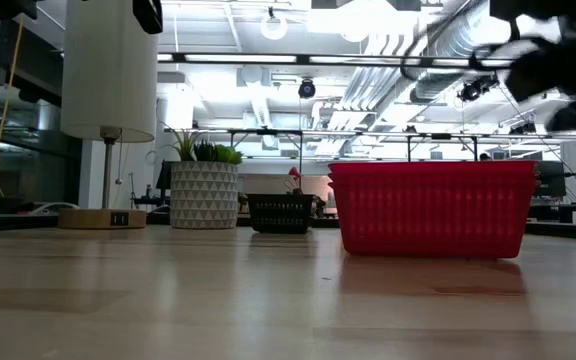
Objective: Stack baskets by color
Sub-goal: Stack the bottom black bin on top of the top black bin on the table
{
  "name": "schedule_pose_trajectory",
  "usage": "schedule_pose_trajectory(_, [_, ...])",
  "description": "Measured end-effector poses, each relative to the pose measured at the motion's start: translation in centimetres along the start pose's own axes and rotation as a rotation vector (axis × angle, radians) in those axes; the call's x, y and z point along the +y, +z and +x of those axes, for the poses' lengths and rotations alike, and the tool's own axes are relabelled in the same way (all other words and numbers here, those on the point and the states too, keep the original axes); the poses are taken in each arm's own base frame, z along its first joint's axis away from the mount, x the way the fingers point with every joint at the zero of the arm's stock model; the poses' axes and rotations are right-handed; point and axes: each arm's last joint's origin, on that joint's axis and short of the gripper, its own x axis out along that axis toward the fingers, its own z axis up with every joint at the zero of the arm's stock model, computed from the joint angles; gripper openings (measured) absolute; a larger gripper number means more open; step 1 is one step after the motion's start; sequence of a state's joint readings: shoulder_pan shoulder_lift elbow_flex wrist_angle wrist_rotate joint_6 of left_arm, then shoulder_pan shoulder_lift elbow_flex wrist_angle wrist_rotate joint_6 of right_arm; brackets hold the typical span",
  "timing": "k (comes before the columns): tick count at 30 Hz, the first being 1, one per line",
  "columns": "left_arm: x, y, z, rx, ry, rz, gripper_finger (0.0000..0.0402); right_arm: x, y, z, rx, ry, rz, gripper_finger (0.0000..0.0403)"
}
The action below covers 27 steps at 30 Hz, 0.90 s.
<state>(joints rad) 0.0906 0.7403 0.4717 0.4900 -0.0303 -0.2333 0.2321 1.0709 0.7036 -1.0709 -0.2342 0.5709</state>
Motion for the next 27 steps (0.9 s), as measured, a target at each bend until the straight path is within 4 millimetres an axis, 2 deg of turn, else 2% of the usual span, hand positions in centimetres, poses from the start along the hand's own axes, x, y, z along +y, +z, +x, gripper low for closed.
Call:
schedule_pose_trajectory(2, [0.0,0.0,0.0,0.0,0.0,0.0,0.0,0.0,0.1,-1.2,-0.058,-0.076,-0.004,0.0172])
schedule_pose_trajectory(5, [0.0,0.0,0.0,0.0,0.0,0.0,0.0,-0.4,0.1,-1.4,-0.065,-0.158,0.014,0.0172])
schedule_pose_trajectory(13, [0.0,-0.1,0.0,0.007,0.002,0.001,0.0,-2.0,-0.2,2.1,0.082,-0.219,0.072,0.0172])
schedule_pose_trajectory(23, [0.0,-0.1,0.0,0.015,0.004,0.001,0.0001,-2.4,0.5,4.6,0.13,-0.291,0.102,0.0171])
schedule_pose_trajectory(27, [0.0,-0.2,0.0,0.015,0.004,0.0,0.0001,-2.3,0.9,5.3,0.15,-0.282,0.093,0.0142])
